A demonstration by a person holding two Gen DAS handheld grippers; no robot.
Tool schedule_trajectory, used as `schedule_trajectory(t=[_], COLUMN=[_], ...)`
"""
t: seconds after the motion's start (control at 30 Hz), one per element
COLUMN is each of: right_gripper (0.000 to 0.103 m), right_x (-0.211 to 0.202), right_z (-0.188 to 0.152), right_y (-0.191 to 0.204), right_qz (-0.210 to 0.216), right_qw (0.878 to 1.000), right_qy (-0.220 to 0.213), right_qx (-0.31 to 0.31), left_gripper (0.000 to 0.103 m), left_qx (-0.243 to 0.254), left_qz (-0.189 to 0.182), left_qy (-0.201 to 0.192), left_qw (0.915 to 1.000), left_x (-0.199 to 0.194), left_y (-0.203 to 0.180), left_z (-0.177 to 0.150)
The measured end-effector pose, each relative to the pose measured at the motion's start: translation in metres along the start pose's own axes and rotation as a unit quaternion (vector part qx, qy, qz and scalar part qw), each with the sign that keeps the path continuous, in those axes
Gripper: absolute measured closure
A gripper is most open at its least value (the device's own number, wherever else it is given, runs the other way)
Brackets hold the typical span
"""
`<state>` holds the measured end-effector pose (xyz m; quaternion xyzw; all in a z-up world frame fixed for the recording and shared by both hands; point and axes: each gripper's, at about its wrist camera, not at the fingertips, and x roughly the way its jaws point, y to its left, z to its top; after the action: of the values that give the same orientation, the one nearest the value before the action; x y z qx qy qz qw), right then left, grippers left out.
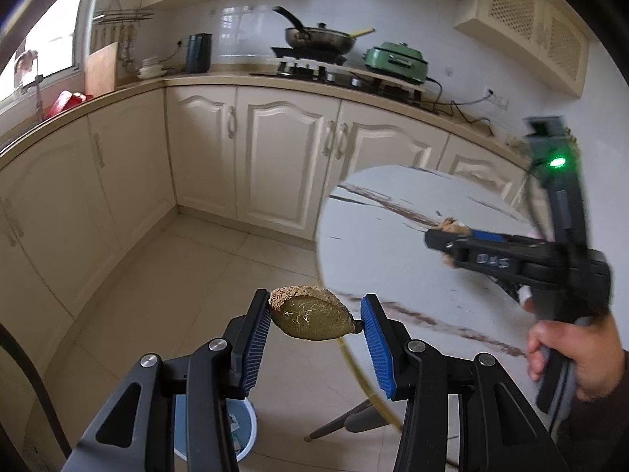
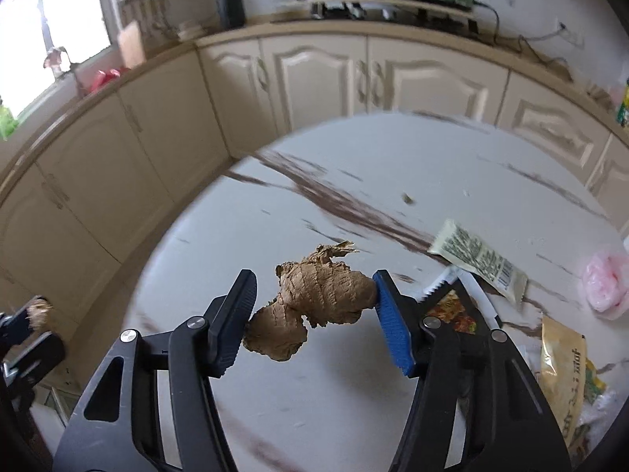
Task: Collect trash
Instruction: 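Carry both ginger pieces over the blue bin and open both tools to drop them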
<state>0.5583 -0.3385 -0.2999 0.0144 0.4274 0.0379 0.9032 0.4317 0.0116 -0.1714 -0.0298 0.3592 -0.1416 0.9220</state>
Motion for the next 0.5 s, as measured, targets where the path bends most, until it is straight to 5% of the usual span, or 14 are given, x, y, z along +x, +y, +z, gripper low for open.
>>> schedule_trajectory(t=[0.3,0.5], right_gripper=[0.045,0.045], right_x=[-0.043,-0.004], right_z=[0.002,-0.029], right_y=[0.116,0.203], right_qz=[0.076,0.131], right_qw=[0.991,0.979], right_qy=[-0.060,-0.020], right_qx=[-0.093,-0.156], left_gripper=[0.060,0.060], left_qx=[-0.047,-0.083], left_qz=[0.061,0.118], left_qy=[0.002,0.048], left_qw=[0.9970,0.9884], left_x=[-0.042,-0.040], left_y=[0.069,0.126], left_z=[-0.024,-0.057])
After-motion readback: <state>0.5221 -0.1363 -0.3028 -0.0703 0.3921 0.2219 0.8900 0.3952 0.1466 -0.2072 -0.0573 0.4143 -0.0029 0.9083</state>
